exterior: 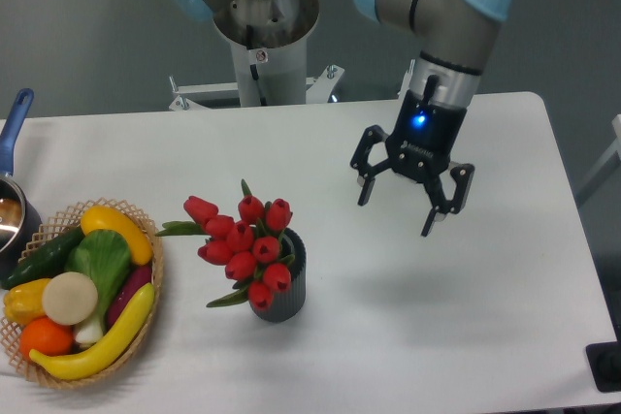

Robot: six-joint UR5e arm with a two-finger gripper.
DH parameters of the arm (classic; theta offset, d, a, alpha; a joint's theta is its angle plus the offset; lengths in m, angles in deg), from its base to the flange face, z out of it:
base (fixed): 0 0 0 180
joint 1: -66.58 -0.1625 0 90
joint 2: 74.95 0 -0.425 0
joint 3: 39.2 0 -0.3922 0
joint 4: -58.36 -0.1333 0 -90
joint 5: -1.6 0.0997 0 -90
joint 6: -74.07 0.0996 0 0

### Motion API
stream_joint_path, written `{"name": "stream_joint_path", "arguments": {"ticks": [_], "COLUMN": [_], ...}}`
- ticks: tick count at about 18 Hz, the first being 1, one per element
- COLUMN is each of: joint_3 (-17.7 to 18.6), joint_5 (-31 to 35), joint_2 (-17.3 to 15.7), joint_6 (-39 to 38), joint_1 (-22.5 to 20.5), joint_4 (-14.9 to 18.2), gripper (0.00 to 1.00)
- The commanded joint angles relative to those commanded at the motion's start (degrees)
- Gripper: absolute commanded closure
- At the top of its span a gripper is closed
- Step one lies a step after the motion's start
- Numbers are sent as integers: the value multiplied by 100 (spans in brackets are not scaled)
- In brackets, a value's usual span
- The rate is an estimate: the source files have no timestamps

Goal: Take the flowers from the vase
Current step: 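Move the open gripper toward the red tulip stems in the vase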

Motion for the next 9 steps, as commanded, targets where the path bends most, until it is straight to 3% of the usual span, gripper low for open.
{"name": "stream_joint_path", "arguments": {"ticks": [9], "joint_3": [229], "joint_5": [-246], "joint_2": [-26], "joint_6": [255], "joint_1": [281], "joint_4": [-26], "gripper": [0]}}
